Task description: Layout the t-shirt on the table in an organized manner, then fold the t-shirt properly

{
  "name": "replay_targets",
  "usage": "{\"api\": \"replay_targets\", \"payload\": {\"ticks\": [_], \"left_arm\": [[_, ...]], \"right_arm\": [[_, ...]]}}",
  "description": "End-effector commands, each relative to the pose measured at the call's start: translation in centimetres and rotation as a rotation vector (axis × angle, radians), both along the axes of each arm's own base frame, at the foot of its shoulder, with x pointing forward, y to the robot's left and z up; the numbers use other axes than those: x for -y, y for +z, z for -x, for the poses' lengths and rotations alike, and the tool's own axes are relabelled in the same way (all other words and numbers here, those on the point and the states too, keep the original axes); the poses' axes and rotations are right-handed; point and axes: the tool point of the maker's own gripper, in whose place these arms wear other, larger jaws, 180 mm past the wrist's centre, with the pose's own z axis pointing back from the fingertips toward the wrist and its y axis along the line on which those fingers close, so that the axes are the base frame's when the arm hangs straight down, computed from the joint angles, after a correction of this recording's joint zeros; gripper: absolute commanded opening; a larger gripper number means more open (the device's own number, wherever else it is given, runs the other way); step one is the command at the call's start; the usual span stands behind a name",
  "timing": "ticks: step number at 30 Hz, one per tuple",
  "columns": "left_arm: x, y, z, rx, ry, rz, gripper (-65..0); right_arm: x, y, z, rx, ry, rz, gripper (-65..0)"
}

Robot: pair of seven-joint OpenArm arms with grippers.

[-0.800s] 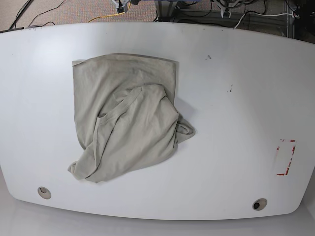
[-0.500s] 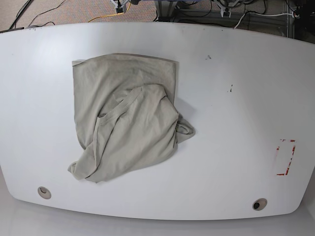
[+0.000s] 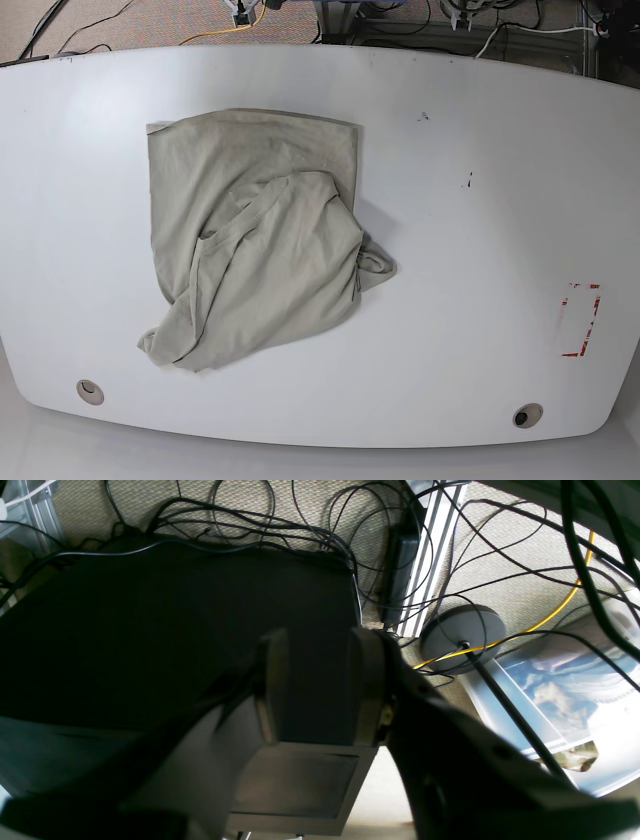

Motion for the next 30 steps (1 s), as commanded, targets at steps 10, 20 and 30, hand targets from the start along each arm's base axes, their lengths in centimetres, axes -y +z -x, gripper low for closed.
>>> {"api": "replay_targets", "payload": {"ticks": [10,20,30], "left_arm": [[-0.7,0.7,0.7,0.041,-0.025,-0.012,-46.1],[0.0,1.1,-2.0,0.113,-0.036,0.000,-46.1],[-0.2,0.9,-1.3,0.090,-0.030,-0.002,-46.1]], "right_arm": [[2.2,0.3,2.1,-0.024,0.003,0.033,-39.4],[1.2,0.1,-2.1,0.051,0.005,0.013,-39.6],[1.2,0.1,-2.2,0.056,0.004,0.012,-39.6]]}}
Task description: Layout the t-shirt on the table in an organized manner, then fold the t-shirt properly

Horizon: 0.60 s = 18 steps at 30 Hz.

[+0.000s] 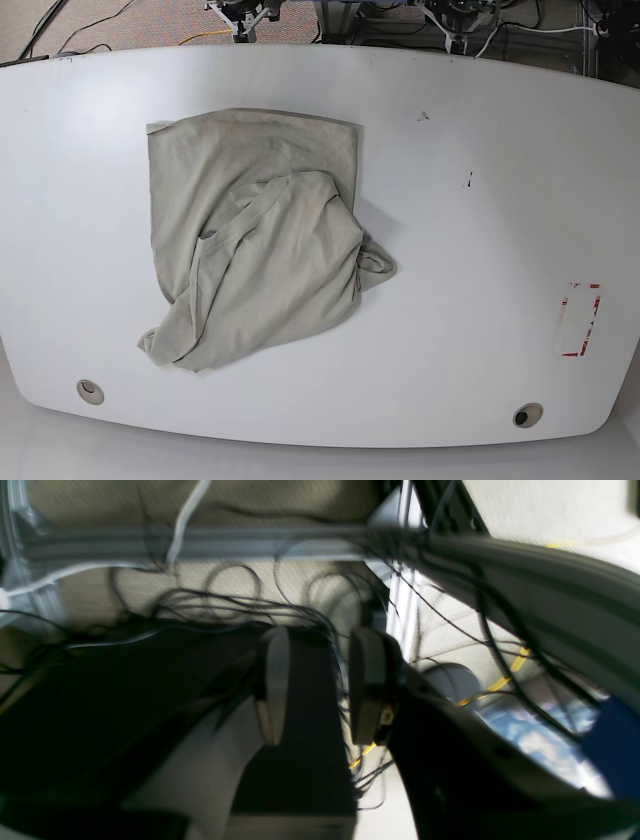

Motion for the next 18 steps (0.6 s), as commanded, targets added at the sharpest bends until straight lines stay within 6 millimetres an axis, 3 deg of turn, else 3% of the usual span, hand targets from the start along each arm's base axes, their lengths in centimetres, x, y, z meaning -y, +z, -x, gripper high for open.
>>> {"api": "replay_targets", "payload": {"ticks": [1,7,15,18], "left_arm": [[-1.1,0.0,3.4,-0.077,0.001,-0.022,-46.1],[-1.0,0.0,3.2,-0.064,0.002,-0.021,-46.1],[-1.0,0.4,3.8,-0.014,0.002,-0.021,-46.1],[-1.1,0.4,4.0,-0.012,0.006,-0.022,-46.1]], "right_arm": [[0.8,0.0,1.9,-0.037,0.002,0.017,-39.6],[0.8,0.1,1.5,-0.013,-0.003,0.015,-39.6],[0.9,0.4,2.5,0.015,-0.014,0.017,-39.6],[0.9,0.5,3.9,-0.002,-0.016,0.017,-39.6]]}}
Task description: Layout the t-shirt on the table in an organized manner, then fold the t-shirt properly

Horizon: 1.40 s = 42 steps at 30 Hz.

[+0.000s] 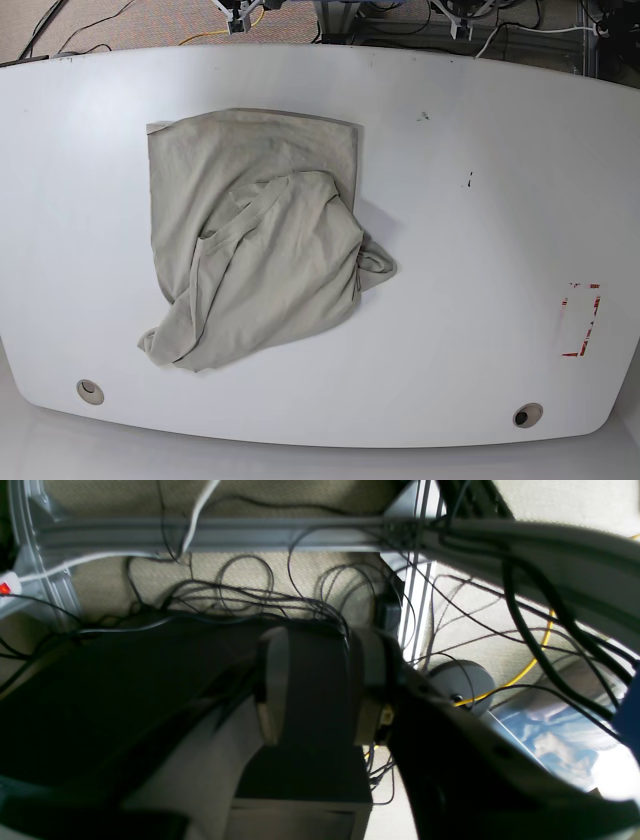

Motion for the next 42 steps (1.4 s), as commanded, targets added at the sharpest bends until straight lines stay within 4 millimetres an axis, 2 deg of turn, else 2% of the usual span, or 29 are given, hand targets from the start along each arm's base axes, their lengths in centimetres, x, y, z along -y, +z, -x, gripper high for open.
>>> {"api": "replay_targets", "payload": {"ticks": [1,5,16,21,25,33,38,42], "left_arm": [[-0.5,0.1,2.5,-0.043,0.005,-0.010,-46.1],[-0.5,0.3,2.8,-0.041,0.004,-0.010,-46.4],[-0.4,1.3,4.1,-0.021,-0.006,-0.008,-46.4],[-0.2,2.2,4.3,0.013,-0.019,-0.005,-46.5],[0.0,3.0,4.6,0.032,-0.027,-0.003,-46.5],[0.3,4.8,6.1,0.055,-0.042,0.002,-46.5],[0.5,6.5,6.8,0.080,-0.056,0.005,-46.5],[-0.3,8.3,7.0,0.112,-0.047,-0.013,-46.5]], "right_arm": [[0.4,0.2,2.0,-0.018,-0.004,0.006,-39.6],[0.5,0.4,2.3,-0.006,-0.009,0.005,-39.6],[0.6,1.2,5.9,-0.019,-0.022,0.009,-39.6],[1.7,2.3,5.5,0.032,-0.004,0.042,-39.6],[1.3,3.7,4.8,0.090,0.000,0.056,-39.6],[2.1,6.5,4.0,0.143,0.029,0.103,-39.6],[0.9,8.8,3.4,0.197,0.011,0.051,-39.6],[1.0,10.6,3.5,0.199,-0.003,0.022,-39.6]]}}
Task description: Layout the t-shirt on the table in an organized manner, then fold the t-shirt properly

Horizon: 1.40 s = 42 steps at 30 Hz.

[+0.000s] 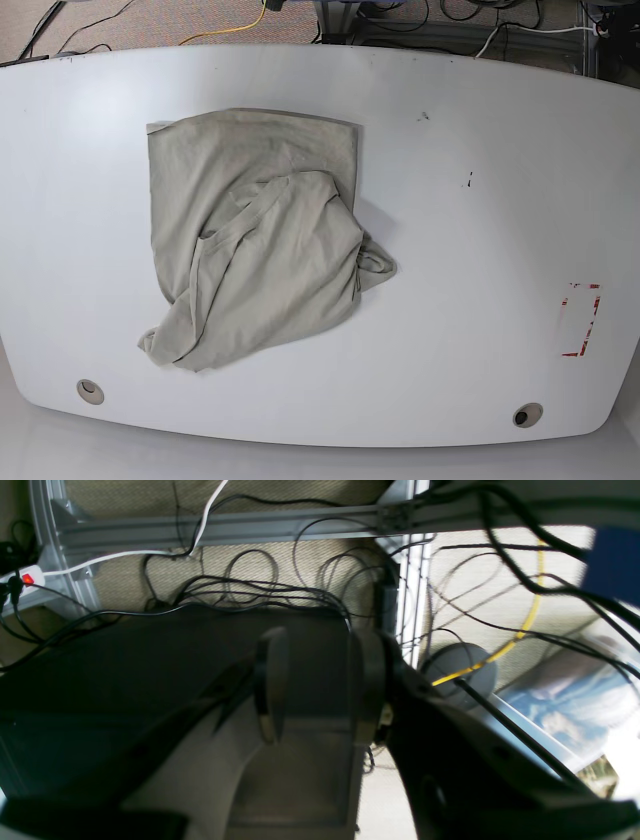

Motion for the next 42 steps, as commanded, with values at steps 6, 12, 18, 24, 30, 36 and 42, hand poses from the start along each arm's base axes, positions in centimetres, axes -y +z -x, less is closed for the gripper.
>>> {"api": "replay_targets", "payload": {"ticks": [6,12,18,24,30,36,42], "left_arm": [[-2.5,4.6,0.1,0.081,0.016,-0.051,-46.5],[-2.4,7.8,-0.4,0.140,0.044,0.007,-46.5],[-3.1,11.6,-2.5,0.241,0.100,0.059,-46.5],[-3.3,14.9,-4.9,0.329,0.063,0.049,-46.5],[-2.1,18.4,-8.1,0.432,0.010,0.062,-46.5],[-1.1,21.2,-10.9,0.528,-0.027,0.072,-46.5],[-0.7,22.8,-15.4,0.663,-0.048,0.073,-46.5]], "right_arm": [[0.3,4.4,-0.2,0.033,-0.027,-0.057,-39.6],[0.8,8.0,-0.7,0.089,-0.023,-0.059,-39.6],[1.4,11.8,-2.0,0.150,-0.020,-0.042,-39.6],[1.5,15.7,-3.8,0.220,-0.012,-0.036,-39.6],[1.5,18.8,-5.3,0.287,-0.014,-0.039,-39.6],[1.9,19.0,-8.3,0.375,-0.033,-0.042,-39.6],[1.9,19.2,-12.2,0.481,-0.034,-0.044,-39.6]]}}
